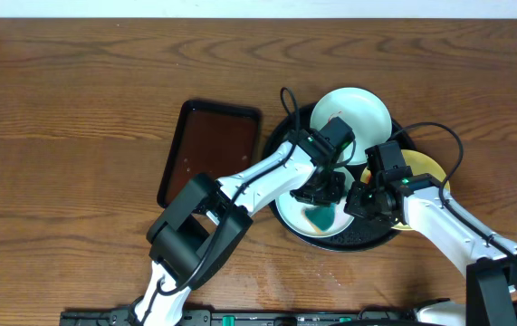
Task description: Clean dirty plates on tray and stack at the side
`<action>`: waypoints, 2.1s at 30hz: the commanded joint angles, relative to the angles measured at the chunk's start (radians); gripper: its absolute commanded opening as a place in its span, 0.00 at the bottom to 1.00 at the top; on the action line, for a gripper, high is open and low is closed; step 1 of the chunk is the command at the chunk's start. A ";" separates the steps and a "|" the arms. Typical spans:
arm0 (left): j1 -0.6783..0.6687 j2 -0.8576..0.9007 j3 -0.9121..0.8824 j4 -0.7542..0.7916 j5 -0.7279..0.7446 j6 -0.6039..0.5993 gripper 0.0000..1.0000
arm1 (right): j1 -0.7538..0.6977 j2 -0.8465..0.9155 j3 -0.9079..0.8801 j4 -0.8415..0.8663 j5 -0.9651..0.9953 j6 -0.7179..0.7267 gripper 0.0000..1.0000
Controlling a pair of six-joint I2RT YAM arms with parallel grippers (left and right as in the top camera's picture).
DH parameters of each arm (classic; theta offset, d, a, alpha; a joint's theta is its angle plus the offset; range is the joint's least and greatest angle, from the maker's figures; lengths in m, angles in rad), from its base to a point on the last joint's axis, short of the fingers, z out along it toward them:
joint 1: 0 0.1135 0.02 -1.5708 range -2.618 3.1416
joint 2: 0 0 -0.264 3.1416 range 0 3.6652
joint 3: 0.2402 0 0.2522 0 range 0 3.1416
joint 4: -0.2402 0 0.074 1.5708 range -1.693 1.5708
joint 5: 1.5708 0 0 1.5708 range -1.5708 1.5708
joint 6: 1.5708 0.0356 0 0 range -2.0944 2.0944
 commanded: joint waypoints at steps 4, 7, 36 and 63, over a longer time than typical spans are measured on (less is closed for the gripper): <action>0.036 0.029 -0.012 -0.122 -0.225 -0.006 0.08 | 0.000 0.023 -0.020 -0.015 0.074 0.003 0.01; 0.055 0.015 0.000 -0.146 -0.372 -0.007 0.07 | 0.000 0.023 -0.020 -0.015 0.074 0.003 0.01; 0.494 -0.274 -0.025 -0.261 -0.408 0.112 0.08 | 0.002 -0.130 0.058 -0.013 0.035 -0.277 0.01; 0.559 -0.371 -0.060 -0.282 -0.306 0.149 0.34 | 0.603 -0.403 0.078 0.030 1.121 -0.567 0.01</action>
